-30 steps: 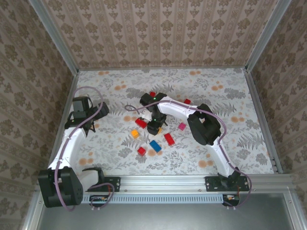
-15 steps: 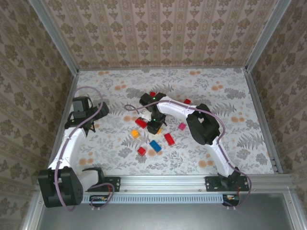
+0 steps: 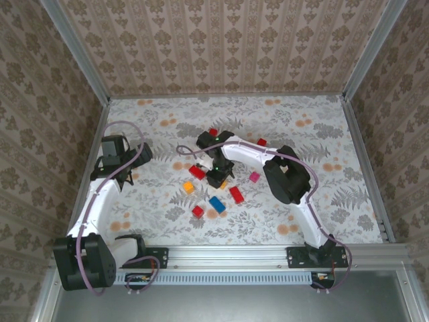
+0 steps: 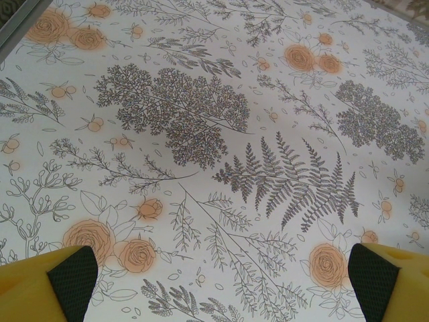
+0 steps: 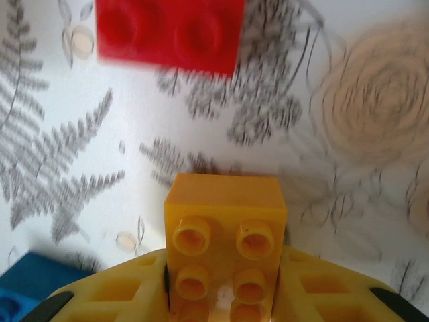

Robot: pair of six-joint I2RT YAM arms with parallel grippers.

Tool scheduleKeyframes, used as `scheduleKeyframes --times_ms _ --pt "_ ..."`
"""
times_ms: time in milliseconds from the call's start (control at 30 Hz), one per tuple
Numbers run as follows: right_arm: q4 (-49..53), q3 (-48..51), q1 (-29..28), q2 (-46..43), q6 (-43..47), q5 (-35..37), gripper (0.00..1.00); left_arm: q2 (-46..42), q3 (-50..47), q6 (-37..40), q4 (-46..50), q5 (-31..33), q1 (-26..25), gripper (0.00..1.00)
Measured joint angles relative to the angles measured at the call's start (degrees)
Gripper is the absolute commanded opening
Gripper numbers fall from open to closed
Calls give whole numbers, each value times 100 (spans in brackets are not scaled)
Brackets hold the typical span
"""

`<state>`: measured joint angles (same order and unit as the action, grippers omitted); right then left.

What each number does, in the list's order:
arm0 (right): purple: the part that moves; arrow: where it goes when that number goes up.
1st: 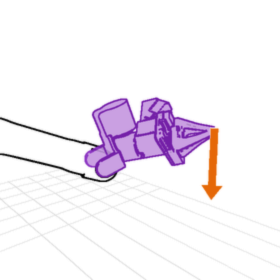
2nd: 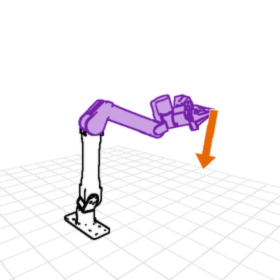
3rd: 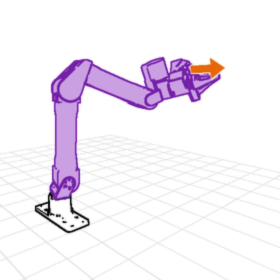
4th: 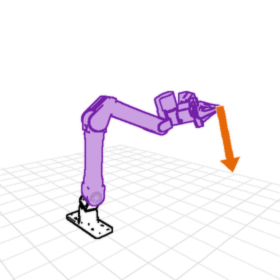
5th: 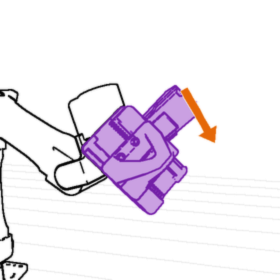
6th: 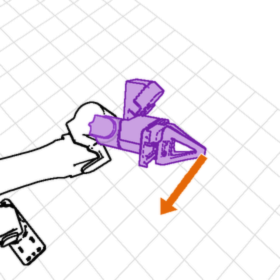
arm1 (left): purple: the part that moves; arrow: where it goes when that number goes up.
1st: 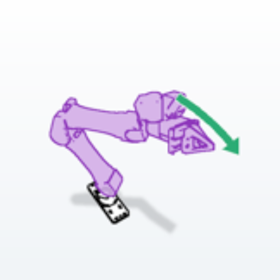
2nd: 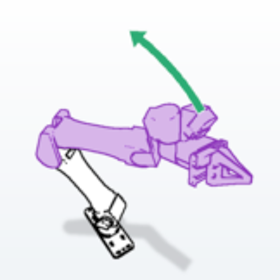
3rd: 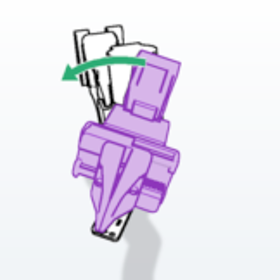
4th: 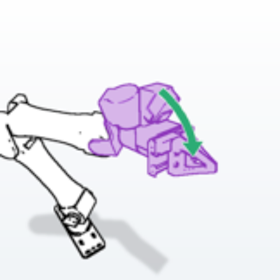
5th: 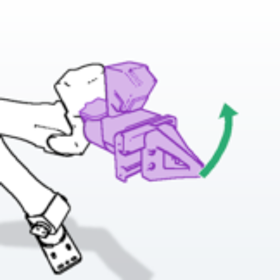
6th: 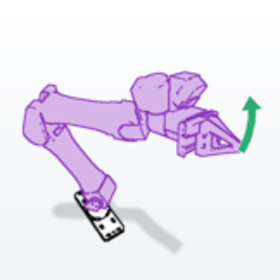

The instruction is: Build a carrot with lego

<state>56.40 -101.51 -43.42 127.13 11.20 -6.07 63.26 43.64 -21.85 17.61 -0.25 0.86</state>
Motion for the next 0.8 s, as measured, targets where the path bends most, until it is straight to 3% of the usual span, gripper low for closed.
scheduleKeyframes --times_ms 333,567,800 --pt "-236 1421 -1071 -1729 -1440 592 35 0 0 -2 0 -2 -2 100" --pt "-612 1816 -1816 -1801 -2286 708 35 0 0 -2 -2 -2 -2 100" --pt "-643 970 -2061 -1329 -2494 831 35 0 0 -2 2 0 -2 100"
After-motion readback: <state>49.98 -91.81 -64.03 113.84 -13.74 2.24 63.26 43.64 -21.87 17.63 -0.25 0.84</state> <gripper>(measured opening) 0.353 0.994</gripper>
